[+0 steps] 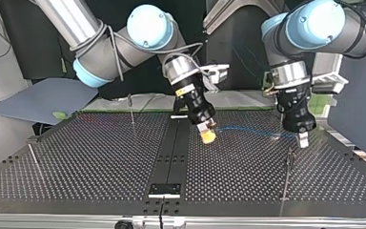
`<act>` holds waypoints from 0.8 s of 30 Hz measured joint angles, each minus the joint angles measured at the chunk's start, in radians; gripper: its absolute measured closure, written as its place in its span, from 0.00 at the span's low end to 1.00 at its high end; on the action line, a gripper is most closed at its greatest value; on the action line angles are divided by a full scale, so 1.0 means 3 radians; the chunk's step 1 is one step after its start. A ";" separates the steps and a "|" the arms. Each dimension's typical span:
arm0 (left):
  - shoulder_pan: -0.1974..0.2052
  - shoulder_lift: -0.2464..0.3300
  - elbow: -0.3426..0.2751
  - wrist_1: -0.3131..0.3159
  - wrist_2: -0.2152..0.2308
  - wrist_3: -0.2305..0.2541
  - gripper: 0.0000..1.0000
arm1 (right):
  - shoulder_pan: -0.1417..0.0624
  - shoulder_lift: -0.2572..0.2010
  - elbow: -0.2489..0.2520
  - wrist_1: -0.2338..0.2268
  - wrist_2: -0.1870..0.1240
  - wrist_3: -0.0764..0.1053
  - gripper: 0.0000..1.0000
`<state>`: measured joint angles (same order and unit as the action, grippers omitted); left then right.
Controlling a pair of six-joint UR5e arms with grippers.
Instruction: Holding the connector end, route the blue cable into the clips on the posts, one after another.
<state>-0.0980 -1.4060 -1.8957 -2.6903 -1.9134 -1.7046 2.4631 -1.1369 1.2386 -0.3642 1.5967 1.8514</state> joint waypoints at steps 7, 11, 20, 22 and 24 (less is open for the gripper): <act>0.0157 -0.0022 0.0021 -0.0002 0.0162 -0.0001 1.00 | -0.0047 0.0079 -0.0026 0.0058 -0.0035 0.0012 1.00; 0.0271 -0.0056 0.0022 0.0000 0.0287 -0.0015 1.00 | -0.0051 0.0124 -0.0038 0.0069 -0.0067 0.0004 1.00; 0.0335 -0.0171 0.0080 -0.0001 0.0566 -0.0022 1.00 | -0.0052 0.0142 -0.0093 0.0073 -0.0097 0.0001 1.00; 0.0340 -0.0199 0.0099 -0.0009 0.0592 -0.0023 1.00 | -0.0052 0.0145 -0.0095 0.0071 -0.0098 0.0002 1.00; 0.0347 -0.0235 0.0115 -0.0017 0.0607 -0.0023 1.00 | -0.0052 0.0151 -0.0097 0.0066 -0.0098 0.0002 1.00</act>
<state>0.0062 -1.4766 -1.8611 -2.6953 -1.7311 -1.7117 2.4475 -1.0915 1.2094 -0.3444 1.5673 1.8519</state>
